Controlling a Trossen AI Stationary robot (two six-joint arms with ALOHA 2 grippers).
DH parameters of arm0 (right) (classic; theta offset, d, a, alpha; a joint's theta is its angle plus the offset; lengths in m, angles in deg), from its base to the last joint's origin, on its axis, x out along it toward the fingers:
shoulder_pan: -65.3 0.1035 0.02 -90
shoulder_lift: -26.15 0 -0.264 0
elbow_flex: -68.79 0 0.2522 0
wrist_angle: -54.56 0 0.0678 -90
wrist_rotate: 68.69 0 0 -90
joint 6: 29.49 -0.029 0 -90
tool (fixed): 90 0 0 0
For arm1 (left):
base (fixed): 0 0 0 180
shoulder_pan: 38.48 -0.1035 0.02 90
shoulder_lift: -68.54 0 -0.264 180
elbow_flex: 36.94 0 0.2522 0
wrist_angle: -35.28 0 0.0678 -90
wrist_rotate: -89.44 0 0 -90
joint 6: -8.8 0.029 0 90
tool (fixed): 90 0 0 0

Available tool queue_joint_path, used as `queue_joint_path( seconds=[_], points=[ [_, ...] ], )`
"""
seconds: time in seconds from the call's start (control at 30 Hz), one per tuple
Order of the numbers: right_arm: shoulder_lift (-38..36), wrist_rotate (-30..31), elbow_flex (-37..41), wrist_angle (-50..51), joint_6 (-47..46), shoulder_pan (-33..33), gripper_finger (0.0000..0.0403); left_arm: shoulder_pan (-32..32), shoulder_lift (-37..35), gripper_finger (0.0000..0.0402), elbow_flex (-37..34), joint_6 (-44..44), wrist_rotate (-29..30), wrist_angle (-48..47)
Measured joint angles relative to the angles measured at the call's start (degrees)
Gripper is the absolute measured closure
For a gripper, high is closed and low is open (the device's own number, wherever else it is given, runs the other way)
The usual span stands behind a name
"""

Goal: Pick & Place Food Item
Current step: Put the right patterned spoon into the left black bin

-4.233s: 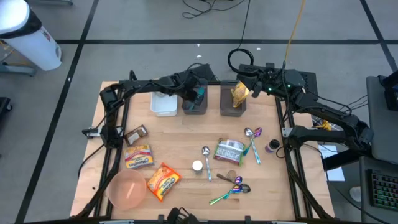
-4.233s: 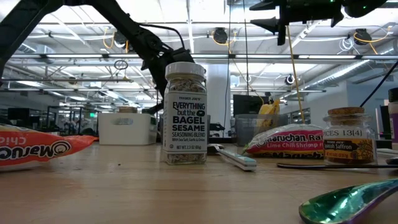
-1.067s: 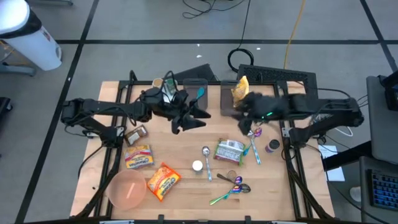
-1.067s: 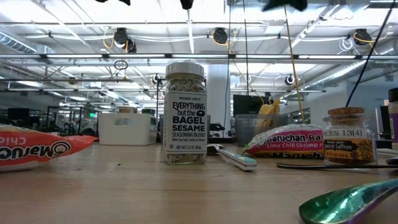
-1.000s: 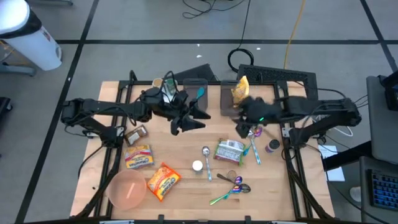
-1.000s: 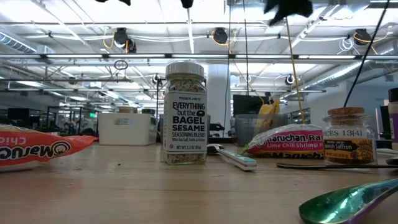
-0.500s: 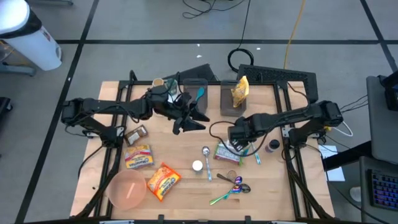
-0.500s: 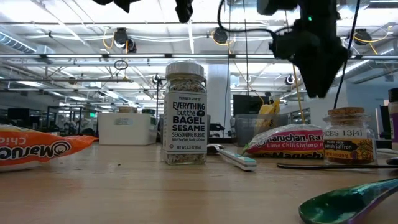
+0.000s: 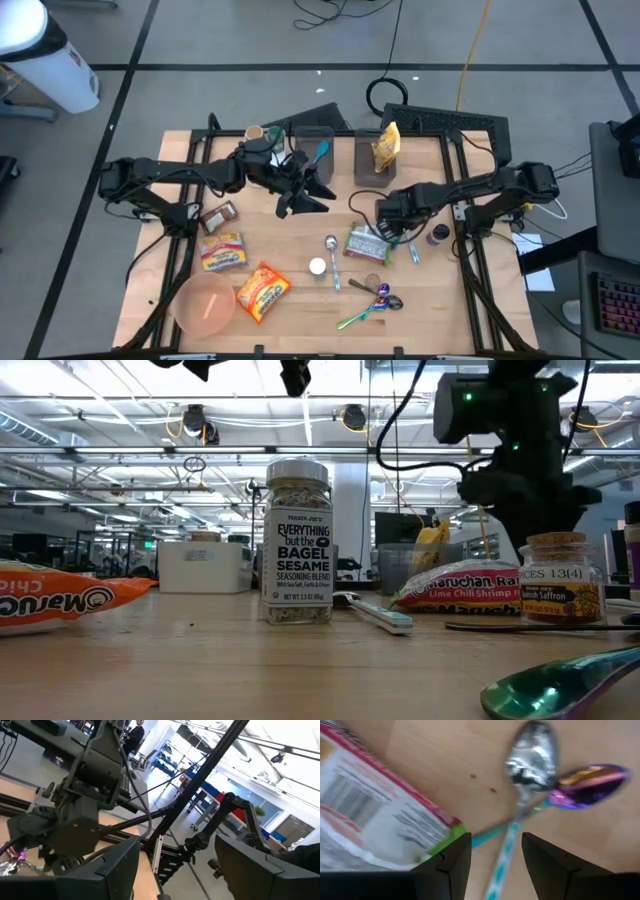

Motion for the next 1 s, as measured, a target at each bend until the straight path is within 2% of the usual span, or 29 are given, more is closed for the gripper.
queue_joint_path(
  seconds=[0.2, 0.73, 1.0],
  points=[
    [-0.01, -1.98, 3.51, -5.27, 1.25, -3.1, 0.0236, 0.0, 0.0, 0.0133, 0.0, 0.07, 0.06, 0.01],
    [0.01, -3.67, 7.62, -11.65, 4.68, -9.41, 0.0236, 0.0, 0.0, 0.0133, -0.02, 1.35, 0.12, 0.03],
    [0.01, -4.77, 7.84, -11.81, 6.18, -11.01, 0.0236, 0.0, 0.0, 0.0133, -0.02, 2.1, 0.14, 0.03]
  ],
)
